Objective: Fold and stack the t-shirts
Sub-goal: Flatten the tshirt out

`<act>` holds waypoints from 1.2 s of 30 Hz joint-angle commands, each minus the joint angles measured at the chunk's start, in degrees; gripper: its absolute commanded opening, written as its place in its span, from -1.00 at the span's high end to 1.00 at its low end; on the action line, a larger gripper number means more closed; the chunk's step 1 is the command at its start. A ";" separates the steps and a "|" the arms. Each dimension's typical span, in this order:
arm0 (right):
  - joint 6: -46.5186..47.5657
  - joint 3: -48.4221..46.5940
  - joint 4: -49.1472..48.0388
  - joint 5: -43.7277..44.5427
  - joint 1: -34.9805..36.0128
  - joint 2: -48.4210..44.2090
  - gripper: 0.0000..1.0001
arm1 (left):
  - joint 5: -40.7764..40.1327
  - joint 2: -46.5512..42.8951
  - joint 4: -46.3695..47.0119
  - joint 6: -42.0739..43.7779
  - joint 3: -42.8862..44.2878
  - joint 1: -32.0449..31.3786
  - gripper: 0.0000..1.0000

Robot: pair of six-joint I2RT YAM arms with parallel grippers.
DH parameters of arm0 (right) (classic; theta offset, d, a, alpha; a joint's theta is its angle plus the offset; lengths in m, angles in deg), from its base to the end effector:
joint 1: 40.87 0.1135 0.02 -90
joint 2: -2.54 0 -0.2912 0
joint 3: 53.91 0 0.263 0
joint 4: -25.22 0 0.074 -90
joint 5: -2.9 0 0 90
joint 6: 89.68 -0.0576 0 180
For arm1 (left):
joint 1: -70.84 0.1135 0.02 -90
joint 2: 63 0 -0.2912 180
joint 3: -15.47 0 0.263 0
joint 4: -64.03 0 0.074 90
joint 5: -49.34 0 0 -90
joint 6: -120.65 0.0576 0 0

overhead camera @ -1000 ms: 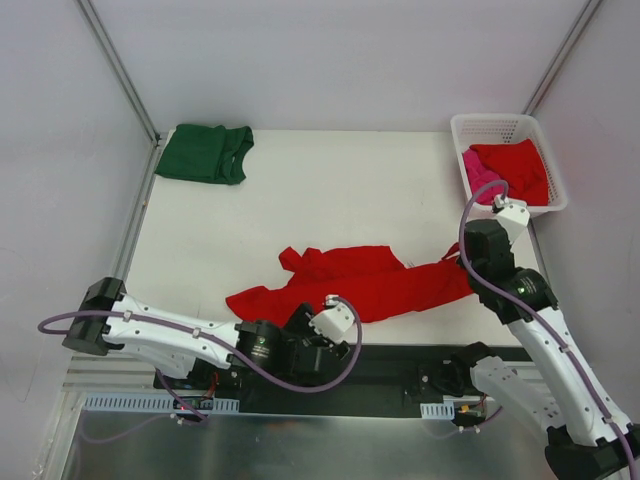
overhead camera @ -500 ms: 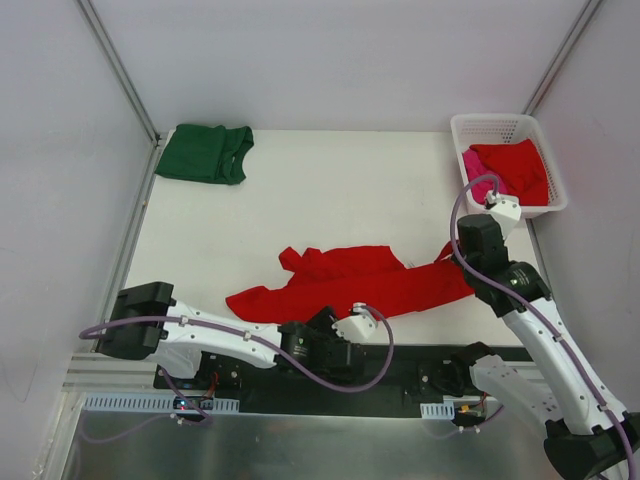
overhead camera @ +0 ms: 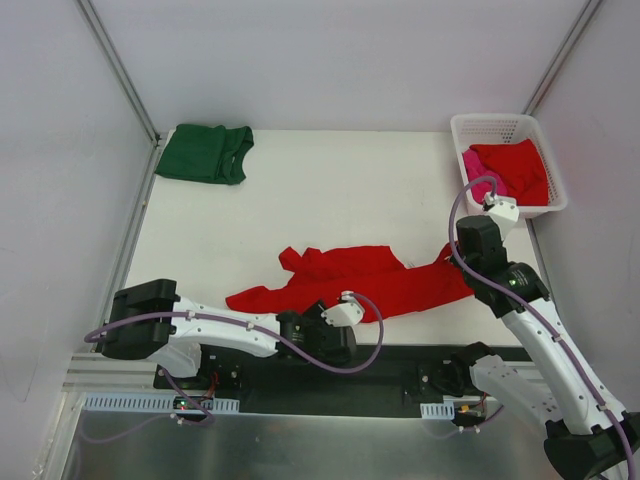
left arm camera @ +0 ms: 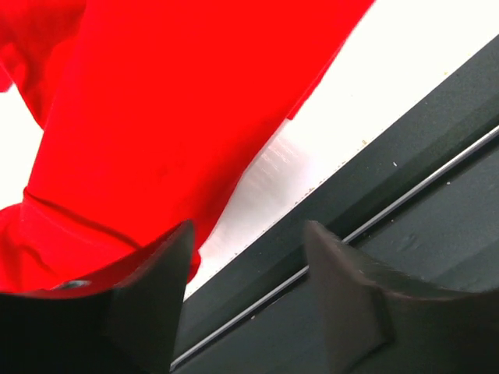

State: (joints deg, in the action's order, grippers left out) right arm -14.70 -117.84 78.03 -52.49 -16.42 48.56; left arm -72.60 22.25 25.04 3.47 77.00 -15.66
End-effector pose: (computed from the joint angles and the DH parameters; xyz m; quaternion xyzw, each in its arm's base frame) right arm 0.1661 0.0396 0.3345 0.0675 0.8549 -0.0991 0.5047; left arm 0.0483 -0.2906 0.1887 0.4059 0.8440 -0.0436 0.3479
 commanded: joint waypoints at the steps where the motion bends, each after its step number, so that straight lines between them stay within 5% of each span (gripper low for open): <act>1: -0.79 -0.32 -1.38 -0.25 -0.28 -0.40 0.98 | -0.40 -0.27 1.54 0.99 -0.70 1.07 0.07; 3: -0.71 -0.06 -1.30 -0.25 -0.28 -0.49 0.98 | -0.66 0.44 1.63 1.16 -0.79 1.33 0.46; 5: -0.70 -0.15 -1.21 -0.33 -0.28 -0.40 0.98 | -0.66 0.88 2.33 1.43 -0.96 1.68 0.59; 12: -0.62 0.03 -0.94 -0.16 -0.28 -0.58 0.98 | -0.05 0.97 3.57 1.95 -2.28 2.83 0.72; 14: -0.70 -0.06 -0.94 -0.33 -0.28 -0.58 0.98 | 0.65 0.27 3.65 1.87 -2.28 2.83 -0.23; 15: -0.62 0.20 -1.03 -0.16 -0.28 -0.58 0.98 | 0.83 -0.08 3.57 1.78 -2.28 2.83 -0.41; 22: -0.97 0.64 -1.47 -0.68 -0.28 0.12 0.98 | -0.31 -0.27 3.92 2.83 -2.55 2.91 -0.59; 28: -0.44 0.47 -1.30 -0.42 -0.28 0.21 0.98 | -0.22 4.39 5.06 4.15 -1.32 2.91 -0.25; 32: -0.27 0.38 -1.03 0.02 -0.19 -0.14 0.98 | -0.66 6.50 5.76 4.85 -0.53 3.00 0.58; 36: -0.35 0.38 -0.94 -0.24 -0.28 -0.14 0.98 | -0.84 6.86 6.03 4.85 -0.79 3.18 0.85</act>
State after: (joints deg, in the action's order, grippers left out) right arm -14.86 -117.10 77.72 -53.32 -16.42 49.05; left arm -72.82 28.39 30.86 7.80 75.38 -13.38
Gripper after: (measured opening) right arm 0.032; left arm 0.130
